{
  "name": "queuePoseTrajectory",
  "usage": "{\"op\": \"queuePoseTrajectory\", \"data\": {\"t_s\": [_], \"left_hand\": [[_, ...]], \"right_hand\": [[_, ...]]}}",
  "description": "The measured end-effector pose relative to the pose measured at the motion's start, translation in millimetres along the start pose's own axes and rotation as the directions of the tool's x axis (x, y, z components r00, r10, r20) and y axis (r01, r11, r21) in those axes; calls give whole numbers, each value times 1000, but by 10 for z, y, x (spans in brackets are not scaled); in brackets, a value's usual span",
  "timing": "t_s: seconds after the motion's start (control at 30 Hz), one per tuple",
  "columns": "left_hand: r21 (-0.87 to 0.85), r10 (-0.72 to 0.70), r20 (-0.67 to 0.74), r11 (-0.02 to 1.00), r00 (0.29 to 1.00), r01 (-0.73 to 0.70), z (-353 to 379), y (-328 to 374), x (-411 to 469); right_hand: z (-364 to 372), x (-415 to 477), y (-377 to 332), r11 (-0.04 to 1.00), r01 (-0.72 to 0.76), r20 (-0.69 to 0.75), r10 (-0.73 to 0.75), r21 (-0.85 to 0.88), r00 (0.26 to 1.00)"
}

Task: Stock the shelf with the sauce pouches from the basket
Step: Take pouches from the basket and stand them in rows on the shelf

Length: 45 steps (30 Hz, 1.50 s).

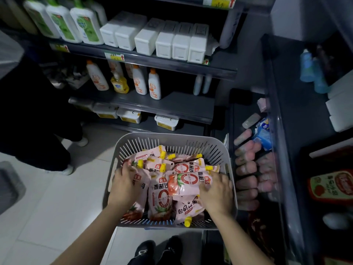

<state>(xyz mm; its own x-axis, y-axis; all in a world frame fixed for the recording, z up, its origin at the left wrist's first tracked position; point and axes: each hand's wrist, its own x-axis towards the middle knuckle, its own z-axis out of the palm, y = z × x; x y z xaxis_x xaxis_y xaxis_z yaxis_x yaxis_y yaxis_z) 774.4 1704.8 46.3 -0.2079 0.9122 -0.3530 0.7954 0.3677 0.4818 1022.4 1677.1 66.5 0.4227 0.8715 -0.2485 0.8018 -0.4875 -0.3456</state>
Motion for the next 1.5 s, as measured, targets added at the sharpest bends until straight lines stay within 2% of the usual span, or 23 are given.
{"op": "queuePoseTrajectory", "data": {"t_s": [0.03,0.13,0.23,0.3,0.37,0.47,0.53,0.57,0.6,0.67,0.77,0.87,1.0,1.13,1.33,1.43,1.5], "left_hand": [[-10,-74,66,997,995,75,30,-30,7],[-104,-168,198,976,966,191,84,-33,60],[-175,-201,234,954,951,244,107,-15,96],[-163,-198,213,958,957,234,98,-43,125],[-110,-177,190,974,966,200,67,-50,146],[13,-71,148,997,986,70,19,-27,158],[116,24,190,992,981,-46,-21,-2,153],[116,46,220,991,974,-73,-42,12,143],[73,52,257,995,965,-73,-66,28,131],[-58,85,298,996,951,-70,-106,35,120],[-133,171,312,982,935,-135,-217,19,82],[-198,259,354,960,899,-198,-363,24,97],[-261,416,326,903,849,-342,-669,259,135],[-331,534,284,834,796,-441,-961,669,109],[-472,646,218,726,731,-500,-1297,1284,1],[-539,719,205,649,664,-536,-1415,1578,-174],[-560,787,176,574,592,-597,-1485,1780,-348]], "right_hand": [[28,-17,-2,1000,-17,16,17,-23,1000],[61,-30,-68,991,-127,-10,128,35,992],[56,-52,-142,961,-255,-3,256,104,967],[109,-50,-163,917,-333,26,335,220,942],[160,-37,-179,819,-379,-3,422,432,907],[156,7,-226,535,-409,21,589,739,808],[152,71,-277,366,-422,91,657,829,748],[160,114,-309,335,-423,111,660,842,743],[174,153,-345,351,-428,114,647,833,754],[132,183,-427,457,-434,109,581,776,807],[45,170,-466,553,-386,83,494,738,866],[-67,41,-534,633,-238,30,321,737,947],[-325,-131,-585,700,-40,-59,118,713,991],[-712,-254,-588,744,138,-214,7,654,977],[-1290,-529,-513,804,211,-374,16,556,927],[-1622,-768,-444,810,263,-464,13,524,886],[-1853,-967,-412,819,292,-499,-8,494,867]]}}
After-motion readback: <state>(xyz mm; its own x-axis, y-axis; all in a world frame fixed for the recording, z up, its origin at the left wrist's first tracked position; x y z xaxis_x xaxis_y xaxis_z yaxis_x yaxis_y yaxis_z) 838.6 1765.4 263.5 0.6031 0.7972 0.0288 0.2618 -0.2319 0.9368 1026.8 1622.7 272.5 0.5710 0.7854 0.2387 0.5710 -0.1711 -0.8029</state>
